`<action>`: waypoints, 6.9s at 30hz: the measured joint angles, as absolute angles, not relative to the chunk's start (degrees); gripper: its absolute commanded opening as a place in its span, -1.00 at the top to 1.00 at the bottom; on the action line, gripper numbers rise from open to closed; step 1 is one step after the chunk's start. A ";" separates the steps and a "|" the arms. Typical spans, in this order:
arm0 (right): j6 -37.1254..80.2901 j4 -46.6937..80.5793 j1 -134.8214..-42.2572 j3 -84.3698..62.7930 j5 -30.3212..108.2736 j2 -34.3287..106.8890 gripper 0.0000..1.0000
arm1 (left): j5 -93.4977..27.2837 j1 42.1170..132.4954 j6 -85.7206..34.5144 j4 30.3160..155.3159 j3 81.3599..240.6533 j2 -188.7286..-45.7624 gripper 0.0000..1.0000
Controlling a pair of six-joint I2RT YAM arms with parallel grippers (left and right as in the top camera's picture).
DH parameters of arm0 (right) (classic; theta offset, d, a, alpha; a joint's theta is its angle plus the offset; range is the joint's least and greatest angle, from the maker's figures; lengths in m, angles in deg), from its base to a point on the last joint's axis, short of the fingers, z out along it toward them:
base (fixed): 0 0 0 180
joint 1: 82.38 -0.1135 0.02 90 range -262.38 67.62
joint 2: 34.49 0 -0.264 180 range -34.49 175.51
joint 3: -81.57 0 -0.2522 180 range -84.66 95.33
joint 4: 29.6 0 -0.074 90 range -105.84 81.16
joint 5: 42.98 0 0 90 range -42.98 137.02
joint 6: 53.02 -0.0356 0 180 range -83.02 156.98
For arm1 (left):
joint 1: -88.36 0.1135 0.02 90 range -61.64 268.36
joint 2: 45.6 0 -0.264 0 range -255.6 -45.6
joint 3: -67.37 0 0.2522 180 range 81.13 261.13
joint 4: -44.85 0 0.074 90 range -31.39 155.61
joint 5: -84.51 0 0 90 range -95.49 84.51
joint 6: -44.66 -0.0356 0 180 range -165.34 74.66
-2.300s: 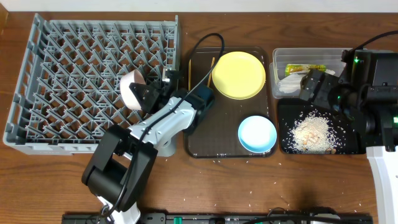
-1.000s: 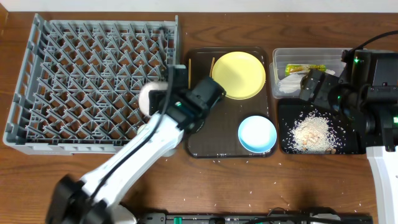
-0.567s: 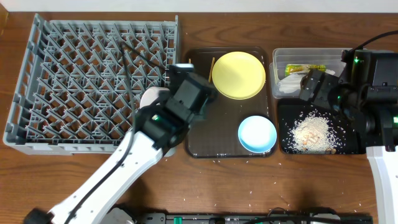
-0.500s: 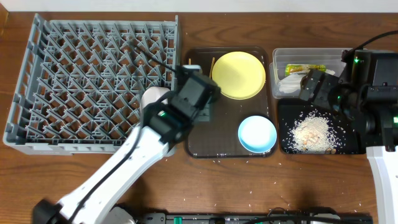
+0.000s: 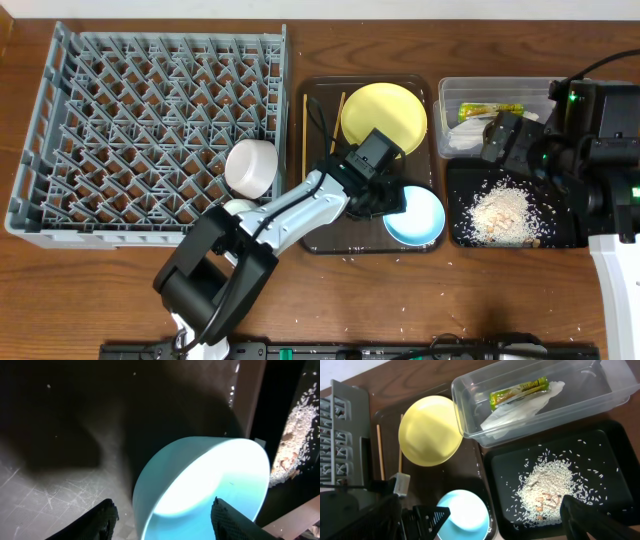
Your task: Sort waste into correct bins and load items into the dishwasher
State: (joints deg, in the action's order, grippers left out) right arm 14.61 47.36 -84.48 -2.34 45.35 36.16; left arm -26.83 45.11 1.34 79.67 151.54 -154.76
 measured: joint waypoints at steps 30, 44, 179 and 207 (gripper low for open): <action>14.61 47.36 -84.48 -2.34 45.35 36.16 -0.98 | -17.61 51.45 -8.08 88.22 151.24 -142.13 0.86; 14.61 47.36 -84.48 -2.36 45.35 36.16 -0.98 | 42.02 61.35 -34.49 75.08 151.24 -134.44 0.85; 14.59 47.36 -84.48 -2.41 45.35 36.18 -0.99 | 12.01 57.55 -48.48 92.83 166.89 -145.69 -0.78; 14.59 47.36 -84.48 -2.41 45.35 36.18 -0.99 | 11.39 67.03 -69.22 94.27 166.86 -152.29 -0.28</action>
State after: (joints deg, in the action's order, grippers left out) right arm 14.59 47.36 -84.48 -2.41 45.35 36.18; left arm 11.39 67.03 -69.22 94.27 166.86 -152.29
